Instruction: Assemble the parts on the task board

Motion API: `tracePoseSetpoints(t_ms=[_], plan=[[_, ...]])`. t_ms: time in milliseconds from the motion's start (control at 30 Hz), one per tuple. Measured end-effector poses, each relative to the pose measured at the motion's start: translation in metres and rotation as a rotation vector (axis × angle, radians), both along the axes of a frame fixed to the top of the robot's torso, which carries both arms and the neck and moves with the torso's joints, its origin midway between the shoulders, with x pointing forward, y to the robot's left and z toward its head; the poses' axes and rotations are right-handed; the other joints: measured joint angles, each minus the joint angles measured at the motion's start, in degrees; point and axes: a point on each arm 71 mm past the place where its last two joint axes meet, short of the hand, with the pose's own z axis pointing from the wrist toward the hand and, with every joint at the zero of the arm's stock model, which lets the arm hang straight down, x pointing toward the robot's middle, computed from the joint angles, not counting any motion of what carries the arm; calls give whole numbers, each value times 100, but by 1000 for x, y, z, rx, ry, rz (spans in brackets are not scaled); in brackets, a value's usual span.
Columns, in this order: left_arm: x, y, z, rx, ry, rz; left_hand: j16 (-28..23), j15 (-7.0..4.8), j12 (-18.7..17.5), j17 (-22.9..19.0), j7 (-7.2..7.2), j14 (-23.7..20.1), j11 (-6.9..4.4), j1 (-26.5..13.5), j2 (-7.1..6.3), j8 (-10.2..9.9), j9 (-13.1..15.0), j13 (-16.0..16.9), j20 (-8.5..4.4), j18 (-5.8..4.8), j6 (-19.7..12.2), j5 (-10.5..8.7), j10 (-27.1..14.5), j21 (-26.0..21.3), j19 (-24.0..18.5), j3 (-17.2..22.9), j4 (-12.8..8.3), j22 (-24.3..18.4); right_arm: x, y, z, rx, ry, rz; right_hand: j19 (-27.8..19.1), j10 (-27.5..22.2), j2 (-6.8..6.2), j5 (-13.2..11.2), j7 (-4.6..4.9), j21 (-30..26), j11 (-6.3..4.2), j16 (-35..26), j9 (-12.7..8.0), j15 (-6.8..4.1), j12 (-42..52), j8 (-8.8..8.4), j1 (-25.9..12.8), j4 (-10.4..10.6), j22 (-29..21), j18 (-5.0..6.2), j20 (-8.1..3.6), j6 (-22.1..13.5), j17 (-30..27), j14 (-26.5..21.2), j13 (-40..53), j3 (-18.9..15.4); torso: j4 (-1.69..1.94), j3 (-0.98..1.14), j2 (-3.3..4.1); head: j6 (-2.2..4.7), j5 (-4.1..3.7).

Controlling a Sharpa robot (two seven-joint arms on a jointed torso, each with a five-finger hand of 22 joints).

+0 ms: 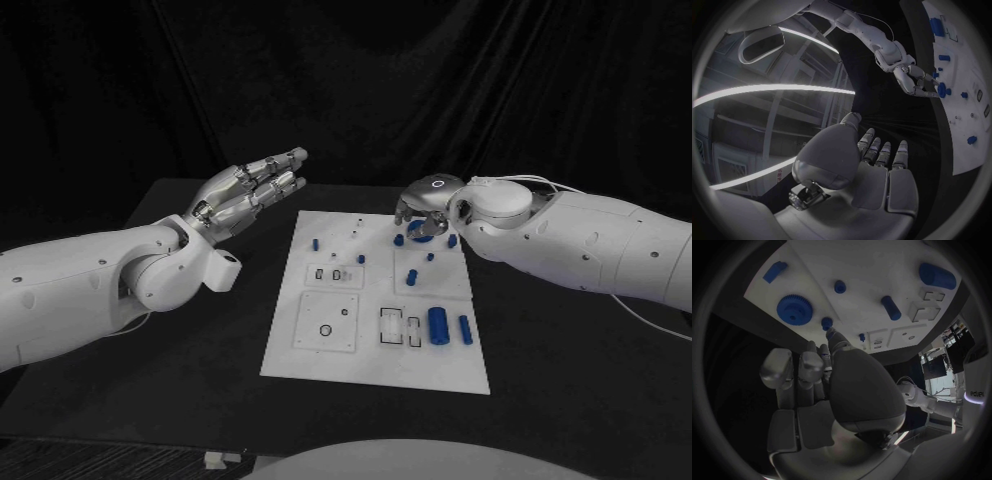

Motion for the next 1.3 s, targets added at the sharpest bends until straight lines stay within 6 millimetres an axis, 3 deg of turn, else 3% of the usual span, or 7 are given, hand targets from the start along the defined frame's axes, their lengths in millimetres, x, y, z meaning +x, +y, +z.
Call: tracePoseSetpoints(t_ms=[167,267,333,800,1067,1100,1300], plan=[[0,1,-1,-1,3,-3,0,0,0,0,0,0,0,0,0,0,0,0,0,0,0,0,0,0,0,0,0,7,1,0,-4,1,2,6,0,21,0,146,33,0,18,0,16,0,0,0,0,65,57,0,0,-31,9,0,0,66,0,0,-5,-22,36],[0,1,-1,-1,3,-4,0,1,0,0,-1,1,1,0,0,0,0,0,1,0,0,0,0,0,0,0,0,3,2,1,-6,-1,5,9,-1,18,-1,919,61,66,19,0,20,0,-120,-100,1,25,129,0,0,-59,51,0,-1,375,0,-2,-8,-38,48],[-1,2,-1,-2,4,-5,0,1,0,0,-1,1,1,0,0,0,0,0,2,0,0,0,0,0,1,0,0,2,3,2,-8,-2,7,11,-1,18,-1,1084,62,66,19,0,20,1,-140,-116,1,0,142,0,0,-62,51,-1,-1,458,0,-3,-10,-46,52],[-1,3,-2,-4,9,-12,0,101,0,0,-61,41,18,0,-1,0,0,0,52,-1,-61,0,-19,1,48,135,-133,9,5,8,-20,-5,29,24,-111,18,-2,1086,166,66,19,-2,30,36,-182,-115,1,0,192,-1,13,46,0,-48,-1,617,5,-8,-15,-85,66],[-1,3,-3,-6,14,-20,0,102,0,0,-61,40,18,44,-44,0,0,0,53,-1,-60,0,-18,1,48,197,-72,11,6,11,-25,4,47,22,-111,50,-2,1083,167,66,50,-2,50,36,-183,-115,2,0,193,0,13,46,0,-48,-1,618,3,-10,-22,-106,66],[-1,3,-3,-7,14,-20,0,102,0,0,-61,40,18,44,-44,0,0,0,54,-1,-61,0,-18,1,48,197,-72,12,6,11,-26,5,48,22,-111,52,-2,1082,223,66,51,-2,55,36,-183,-115,2,54,194,-1,13,102,0,-48,-1,681,3,-10,-23,-109,68],[-2,4,-4,-8,19,-26,0,104,0,1,-20,40,18,44,-44,0,0,0,113,-1,-20,62,-18,30,108,197,-72,14,7,10,-29,7,58,18,-111,60,-83,1082,226,66,59,-2,105,36,-248,-108,83,-63,225,0,13,269,1,-48,-1,964,2,-11,-23,-119,77]])
